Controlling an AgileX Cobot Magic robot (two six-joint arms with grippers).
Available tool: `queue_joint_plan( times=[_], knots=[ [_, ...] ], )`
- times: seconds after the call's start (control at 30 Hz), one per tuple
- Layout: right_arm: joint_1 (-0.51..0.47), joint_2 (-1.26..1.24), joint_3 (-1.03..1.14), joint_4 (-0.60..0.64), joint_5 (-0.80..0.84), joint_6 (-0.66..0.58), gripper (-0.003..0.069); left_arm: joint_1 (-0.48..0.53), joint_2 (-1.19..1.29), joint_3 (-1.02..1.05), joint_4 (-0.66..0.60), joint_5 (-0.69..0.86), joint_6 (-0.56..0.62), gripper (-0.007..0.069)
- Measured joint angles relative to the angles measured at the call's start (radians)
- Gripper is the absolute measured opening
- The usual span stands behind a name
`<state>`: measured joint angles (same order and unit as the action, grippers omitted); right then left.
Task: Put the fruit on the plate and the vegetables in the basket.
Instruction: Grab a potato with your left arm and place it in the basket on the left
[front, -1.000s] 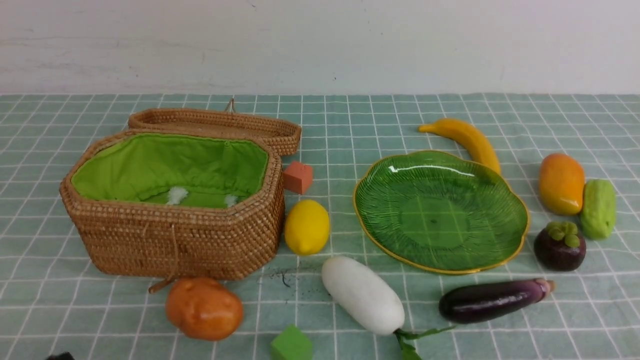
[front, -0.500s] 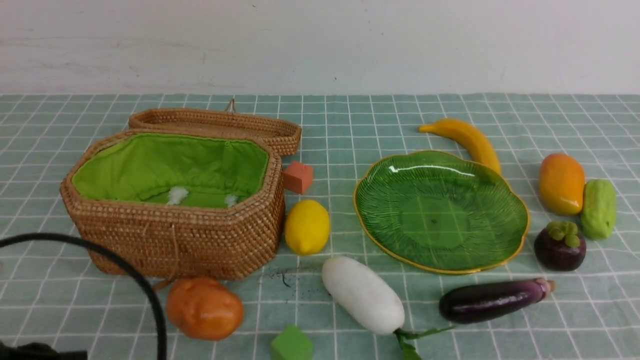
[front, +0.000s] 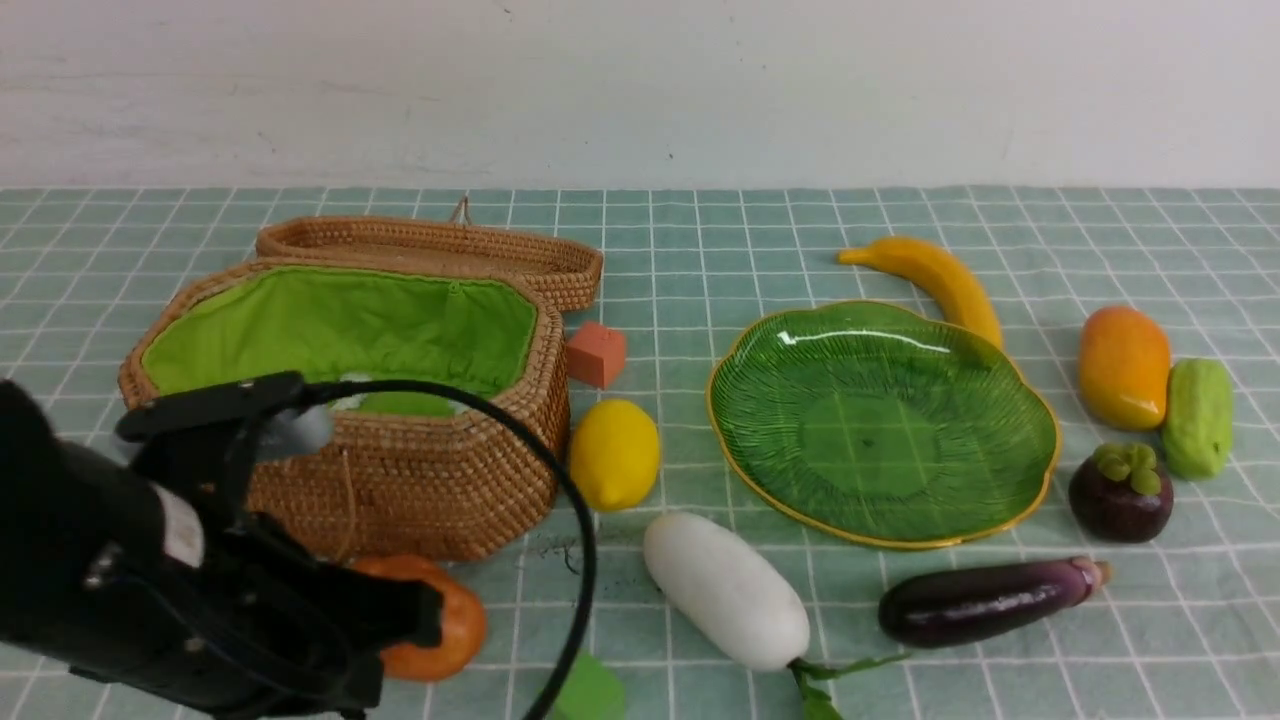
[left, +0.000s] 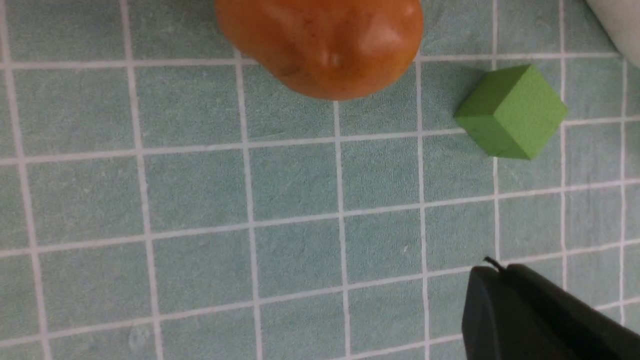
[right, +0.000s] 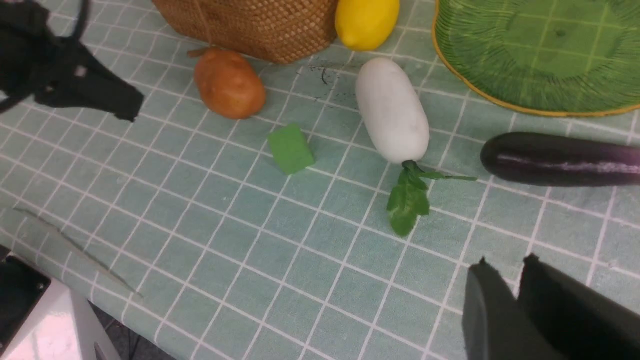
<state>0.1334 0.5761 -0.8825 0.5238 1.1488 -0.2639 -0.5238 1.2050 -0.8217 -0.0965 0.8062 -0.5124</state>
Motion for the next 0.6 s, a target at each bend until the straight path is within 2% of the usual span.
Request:
queue_joint_plan(
  times=[0.07, 0.2, 0.23, 0.27, 0.3, 0.33, 0.37, 0.43, 0.47, 0.5, 0.53, 0.6],
  knots=[
    [0.001, 0.0, 0.0, 0.009, 0.001, -0.024, 0.0102, -0.025, 0.032, -0.006, 0.047, -0.014, -0.058, -0.001],
    [0.014, 0.0, 0.0, 0.022, 0.004, -0.045, 0.0104, -0.039, 0.12, -0.009, 0.13, -0.034, -0.161, 0.0085],
    [0.024, 0.0, 0.0, 0.022, 0.004, -0.046, 0.0104, -0.039, 0.142, -0.009, 0.152, -0.044, -0.193, 0.0132],
    [0.045, 0.0, 0.0, 0.022, 0.004, -0.055, 0.0104, -0.039, 0.169, -0.01, 0.178, -0.06, -0.232, 0.0221],
    [0.048, 0.0, 0.0, 0.022, 0.004, -0.057, 0.0104, -0.039, 0.172, -0.01, 0.182, -0.062, -0.239, 0.0221],
    [0.061, 0.0, 0.0, 0.022, 0.004, -0.066, 0.0104, -0.039, 0.185, -0.01, 0.194, -0.073, -0.264, 0.0282],
    [0.096, 0.0, 0.0, 0.023, 0.004, -0.087, 0.0105, -0.039, 0.211, -0.011, 0.224, -0.105, -0.335, 0.0407],
    [0.111, 0.0, 0.0, 0.026, 0.004, -0.102, 0.0105, -0.039, 0.221, -0.012, 0.242, -0.118, -0.366, 0.0457],
    [0.131, 0.0, 0.0, 0.028, 0.004, -0.115, 0.0105, -0.039, 0.237, -0.012, 0.278, -0.147, -0.441, 0.0559],
    [0.135, 0.0, 0.0, 0.031, 0.004, -0.118, 0.0105, -0.039, 0.24, -0.012, 0.287, -0.15, -0.45, 0.057],
    [0.147, 0.0, 0.0, 0.033, 0.0, -0.126, 0.0105, -0.039, 0.25, -0.012, 0.329, -0.181, -0.529, 0.0634],
    [0.15, 0.0, 0.0, 0.037, -0.002, -0.135, 0.0105, -0.039, 0.259, -0.012, 0.374, -0.231, -0.612, 0.066]
  ],
)
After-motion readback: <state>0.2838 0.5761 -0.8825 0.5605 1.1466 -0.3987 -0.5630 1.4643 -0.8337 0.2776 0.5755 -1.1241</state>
